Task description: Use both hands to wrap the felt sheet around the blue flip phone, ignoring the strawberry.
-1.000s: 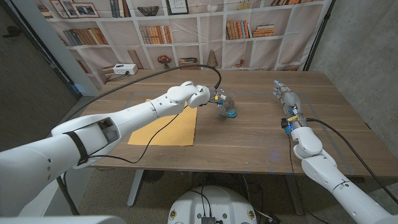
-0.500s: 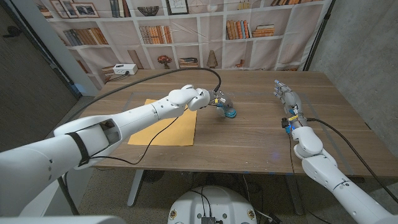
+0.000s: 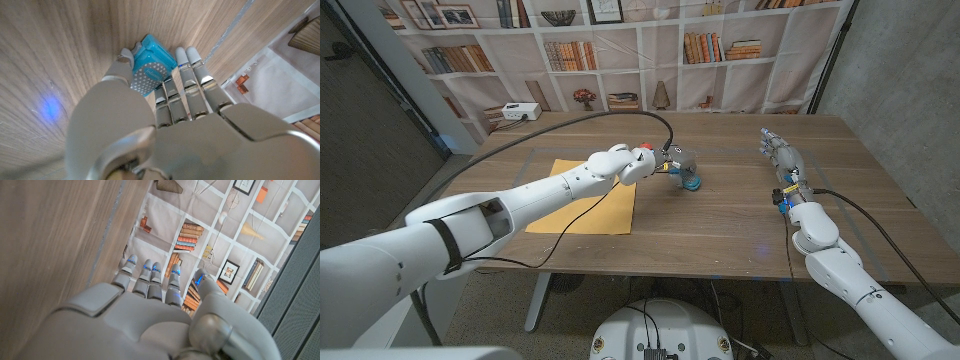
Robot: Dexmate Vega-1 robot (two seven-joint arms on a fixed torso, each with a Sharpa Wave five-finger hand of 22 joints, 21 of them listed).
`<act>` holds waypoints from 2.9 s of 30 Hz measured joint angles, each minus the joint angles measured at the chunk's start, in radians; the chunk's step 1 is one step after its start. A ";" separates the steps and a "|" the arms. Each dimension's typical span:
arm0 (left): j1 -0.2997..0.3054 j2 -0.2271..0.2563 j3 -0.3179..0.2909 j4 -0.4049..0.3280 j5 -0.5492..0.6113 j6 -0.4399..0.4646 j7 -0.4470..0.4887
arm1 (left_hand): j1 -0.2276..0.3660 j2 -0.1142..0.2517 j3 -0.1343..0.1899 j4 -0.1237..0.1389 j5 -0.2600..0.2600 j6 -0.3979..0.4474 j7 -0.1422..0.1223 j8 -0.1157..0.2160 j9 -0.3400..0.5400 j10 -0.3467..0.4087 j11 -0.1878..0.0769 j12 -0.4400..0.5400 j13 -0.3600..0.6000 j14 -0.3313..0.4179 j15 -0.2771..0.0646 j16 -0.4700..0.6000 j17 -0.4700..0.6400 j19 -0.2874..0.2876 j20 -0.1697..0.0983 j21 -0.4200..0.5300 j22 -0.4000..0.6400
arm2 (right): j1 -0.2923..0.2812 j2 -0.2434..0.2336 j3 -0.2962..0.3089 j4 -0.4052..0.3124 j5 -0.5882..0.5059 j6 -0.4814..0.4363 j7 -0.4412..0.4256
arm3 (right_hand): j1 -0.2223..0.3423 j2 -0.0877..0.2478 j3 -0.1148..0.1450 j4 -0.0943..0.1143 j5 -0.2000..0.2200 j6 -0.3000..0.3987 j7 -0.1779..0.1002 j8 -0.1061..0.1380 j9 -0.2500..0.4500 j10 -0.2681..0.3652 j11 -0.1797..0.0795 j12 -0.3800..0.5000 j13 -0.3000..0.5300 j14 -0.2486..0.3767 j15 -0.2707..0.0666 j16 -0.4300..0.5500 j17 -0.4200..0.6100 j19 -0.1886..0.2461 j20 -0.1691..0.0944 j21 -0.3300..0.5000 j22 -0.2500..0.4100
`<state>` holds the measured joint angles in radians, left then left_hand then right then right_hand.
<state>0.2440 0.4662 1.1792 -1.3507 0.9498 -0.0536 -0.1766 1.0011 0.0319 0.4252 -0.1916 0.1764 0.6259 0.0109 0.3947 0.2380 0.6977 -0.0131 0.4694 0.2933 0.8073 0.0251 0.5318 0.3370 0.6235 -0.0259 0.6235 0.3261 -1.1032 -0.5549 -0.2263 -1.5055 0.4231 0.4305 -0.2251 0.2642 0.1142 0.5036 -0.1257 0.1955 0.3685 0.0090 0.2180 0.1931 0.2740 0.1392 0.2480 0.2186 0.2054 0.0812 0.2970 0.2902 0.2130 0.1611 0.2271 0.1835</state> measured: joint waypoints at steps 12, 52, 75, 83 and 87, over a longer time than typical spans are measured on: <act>0.027 0.028 -0.030 -0.027 -0.007 0.001 0.082 | 0.012 -0.013 -0.008 0.008 -0.006 0.043 0.043 0.000 0.014 0.033 0.026 0.061 0.000 0.072 0.016 0.034 0.062 0.038 -0.008 0.099 0.030 | -0.006 -0.004 -0.001 -0.015 -0.005 -0.008 -0.006 | 0.000 0.000 -0.003 -0.003 0.000 0.005 0.005 0.000 0.000 0.009 -0.002 0.000 0.000 0.004 0.002 0.000 0.000 0.008 -0.001 0.000 0.000; 0.424 0.257 -0.327 -0.730 0.052 0.740 -0.210 | 0.034 -0.034 -0.013 0.013 -0.006 0.055 0.055 0.053 0.028 0.032 0.025 0.125 0.000 0.109 -0.003 0.010 0.115 0.024 0.001 0.199 0.059 | 0.154 -0.025 -0.081 0.067 0.030 -0.032 0.191 | 0.000 0.000 -0.010 -0.004 0.000 0.007 0.007 -0.004 0.000 0.009 -0.002 0.000 0.002 0.003 0.002 0.000 0.005 0.008 -0.001 0.000 0.000; 0.568 0.239 -0.376 -0.828 0.299 1.159 -0.361 | 0.034 -0.034 -0.011 0.011 0.002 0.064 0.064 0.053 0.028 0.034 0.027 0.145 0.000 0.121 -0.004 0.005 0.146 0.022 0.003 0.251 0.062 | 0.287 -0.005 -0.152 0.177 0.042 -0.040 0.312 | 0.000 0.000 -0.014 -0.008 0.000 0.007 0.007 -0.008 0.000 0.009 -0.002 0.000 0.002 0.003 0.002 0.000 0.005 0.008 -0.001 0.000 0.000; 0.593 0.220 -0.407 -0.809 0.301 1.223 -0.374 | 0.038 -0.039 -0.011 0.011 0.002 0.064 0.064 0.053 0.029 0.036 0.029 0.146 0.000 0.126 -0.006 -0.001 0.153 0.021 0.005 0.270 0.062 | 0.309 -0.005 -0.166 0.190 0.040 -0.051 0.329 | 0.000 0.000 -0.014 -0.008 0.000 0.007 0.007 -0.008 0.000 0.009 -0.002 -0.004 0.002 0.003 0.002 0.000 0.005 0.008 -0.001 0.000 0.000; 0.603 0.208 -0.434 -0.796 0.244 1.259 -0.343 | 0.039 -0.040 -0.011 0.011 0.002 0.064 0.064 0.053 0.029 0.036 0.029 0.148 0.000 0.126 -0.006 -0.001 0.157 0.021 0.005 0.276 0.061 | 0.320 -0.005 -0.173 0.194 0.037 -0.058 0.335 | 0.000 0.000 -0.014 -0.008 0.000 0.007 0.007 -0.008 0.000 0.009 -0.002 -0.004 0.002 0.003 0.002 0.000 0.005 0.008 -0.001 0.000 0.000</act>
<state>0.8466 0.6744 0.7456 -2.1463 1.1941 1.2057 -0.5196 1.0401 -0.0077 0.4138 -0.1803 0.1784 0.6904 0.0754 0.4474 0.2666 0.7334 0.0160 0.6170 0.2931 0.9335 0.0194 0.5305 0.4945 0.6441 -0.0211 0.8991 0.3876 -0.7834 -0.5597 -0.3995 -1.3112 0.4601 0.3725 0.1096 0.2644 0.1139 0.4896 -0.1340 0.1957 0.3752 0.0160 0.2103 0.1930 0.2826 0.1374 0.2437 0.2209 0.2088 0.0834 0.2969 0.2948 0.2210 0.1597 0.2271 0.1835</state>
